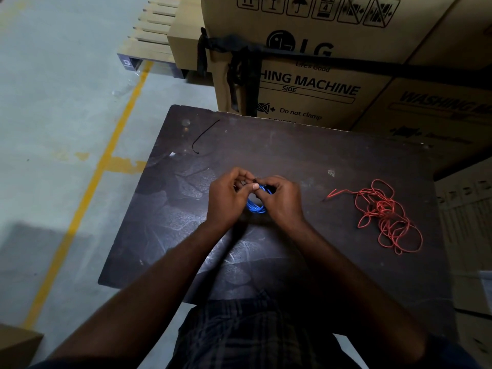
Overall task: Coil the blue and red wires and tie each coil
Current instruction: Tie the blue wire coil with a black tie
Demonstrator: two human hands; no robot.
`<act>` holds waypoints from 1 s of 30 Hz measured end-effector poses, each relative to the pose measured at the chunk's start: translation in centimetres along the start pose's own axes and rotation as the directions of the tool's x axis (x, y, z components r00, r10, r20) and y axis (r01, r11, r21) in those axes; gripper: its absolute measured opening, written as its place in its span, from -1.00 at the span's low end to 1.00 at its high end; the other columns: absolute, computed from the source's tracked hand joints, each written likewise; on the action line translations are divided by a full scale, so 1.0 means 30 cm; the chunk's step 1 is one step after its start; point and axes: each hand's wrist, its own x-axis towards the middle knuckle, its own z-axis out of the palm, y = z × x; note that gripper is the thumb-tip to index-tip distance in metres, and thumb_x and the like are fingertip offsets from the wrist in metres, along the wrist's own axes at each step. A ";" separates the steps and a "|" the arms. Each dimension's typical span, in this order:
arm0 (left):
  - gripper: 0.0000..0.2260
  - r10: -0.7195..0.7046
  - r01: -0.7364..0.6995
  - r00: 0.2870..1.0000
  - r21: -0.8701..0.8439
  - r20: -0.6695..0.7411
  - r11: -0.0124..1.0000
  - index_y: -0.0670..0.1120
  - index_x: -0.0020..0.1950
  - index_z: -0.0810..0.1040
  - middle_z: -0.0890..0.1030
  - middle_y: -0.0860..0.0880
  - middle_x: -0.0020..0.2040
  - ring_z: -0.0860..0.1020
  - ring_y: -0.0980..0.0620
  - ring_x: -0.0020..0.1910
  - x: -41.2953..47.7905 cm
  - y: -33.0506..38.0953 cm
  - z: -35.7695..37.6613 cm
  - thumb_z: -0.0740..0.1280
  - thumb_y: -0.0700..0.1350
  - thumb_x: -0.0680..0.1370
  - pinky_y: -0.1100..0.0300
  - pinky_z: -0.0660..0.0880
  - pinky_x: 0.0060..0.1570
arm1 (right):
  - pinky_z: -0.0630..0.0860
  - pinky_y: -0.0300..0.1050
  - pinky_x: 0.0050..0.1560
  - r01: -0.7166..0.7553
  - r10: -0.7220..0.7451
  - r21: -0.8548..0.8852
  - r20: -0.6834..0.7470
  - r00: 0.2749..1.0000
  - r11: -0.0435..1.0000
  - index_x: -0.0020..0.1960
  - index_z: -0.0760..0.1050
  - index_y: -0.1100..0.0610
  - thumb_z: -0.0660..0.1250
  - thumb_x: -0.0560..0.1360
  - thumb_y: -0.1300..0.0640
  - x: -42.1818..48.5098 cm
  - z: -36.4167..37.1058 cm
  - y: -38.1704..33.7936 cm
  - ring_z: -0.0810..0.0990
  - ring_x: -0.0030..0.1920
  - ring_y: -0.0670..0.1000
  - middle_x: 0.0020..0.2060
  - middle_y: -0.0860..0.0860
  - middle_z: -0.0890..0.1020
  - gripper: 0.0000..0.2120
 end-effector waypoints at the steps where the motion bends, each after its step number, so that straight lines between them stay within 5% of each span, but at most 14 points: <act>1: -0.86 0.012 -0.012 1.000 0.004 0.001 1.000 -0.05 -0.12 0.60 0.64 0.08 -0.22 0.56 0.19 -0.28 0.002 -0.003 0.000 0.48 -0.23 0.41 0.43 0.42 -0.23 | 0.35 -0.47 -0.23 0.008 -0.008 -0.002 -0.006 1.000 1.000 -0.10 0.70 0.11 0.50 0.36 0.23 -0.002 -0.001 0.000 0.51 -0.30 -0.20 -0.27 -0.03 0.65 -0.88; 5: -0.91 0.016 -0.016 1.000 -0.015 0.003 1.000 -0.02 -0.06 0.58 0.65 0.07 -0.12 0.60 0.13 -0.16 0.014 -0.017 0.004 0.44 -0.12 0.48 0.30 0.51 -0.15 | 0.36 -0.44 -0.23 0.039 -0.039 -0.006 -0.022 0.999 0.999 -0.12 0.69 0.11 0.48 0.37 0.22 -0.004 -0.010 0.009 0.52 -0.30 -0.22 -0.30 -0.08 0.61 -0.90; 10: -0.76 -0.312 0.295 0.945 -0.155 -0.094 0.943 -0.04 -0.12 0.58 0.66 -0.01 -0.19 0.62 0.06 -0.23 0.026 -0.083 -0.004 0.27 0.07 0.61 0.08 0.58 -0.14 | 0.38 -0.43 -0.18 0.040 -0.038 0.070 -0.027 0.999 0.997 -0.08 0.70 0.17 0.52 0.35 0.24 0.010 -0.044 0.014 0.57 -0.23 -0.24 -0.23 -0.05 0.66 -0.85; 16: -0.68 -0.572 0.661 0.740 -0.229 0.354 0.714 -0.14 0.11 0.64 0.70 -0.10 -0.04 0.61 0.08 -0.22 0.043 -0.061 -0.006 0.23 0.06 0.64 0.25 0.53 -0.21 | 0.40 -0.42 -0.18 0.059 -0.060 0.113 0.003 0.998 0.992 -0.08 0.69 0.17 0.51 0.34 0.29 0.021 -0.066 0.006 0.57 -0.23 -0.24 -0.26 -0.08 0.64 -0.84; 21: -0.85 -0.550 0.666 0.745 -0.447 0.377 0.597 -0.13 0.12 0.59 0.68 -0.04 -0.09 0.64 0.10 -0.20 0.064 -0.025 0.010 0.31 -0.12 0.61 0.30 0.55 -0.26 | 0.42 -0.40 -0.16 0.064 -0.067 0.115 0.028 0.997 0.991 -0.09 0.69 0.18 0.50 0.34 0.29 0.019 -0.069 0.014 0.58 -0.21 -0.22 -0.25 -0.06 0.65 -0.85; 30: -0.93 -0.537 0.567 0.806 -0.582 0.249 0.582 -0.15 0.04 0.55 0.69 -0.06 -0.07 0.62 0.12 -0.26 0.096 -0.014 0.006 0.33 -0.27 0.57 0.31 0.58 -0.19 | 0.45 -0.35 -0.18 0.020 -0.045 0.196 0.125 0.991 0.980 -0.11 0.69 0.15 0.51 0.34 0.31 0.012 -0.079 0.009 0.59 -0.27 -0.21 -0.26 -0.11 0.66 -0.85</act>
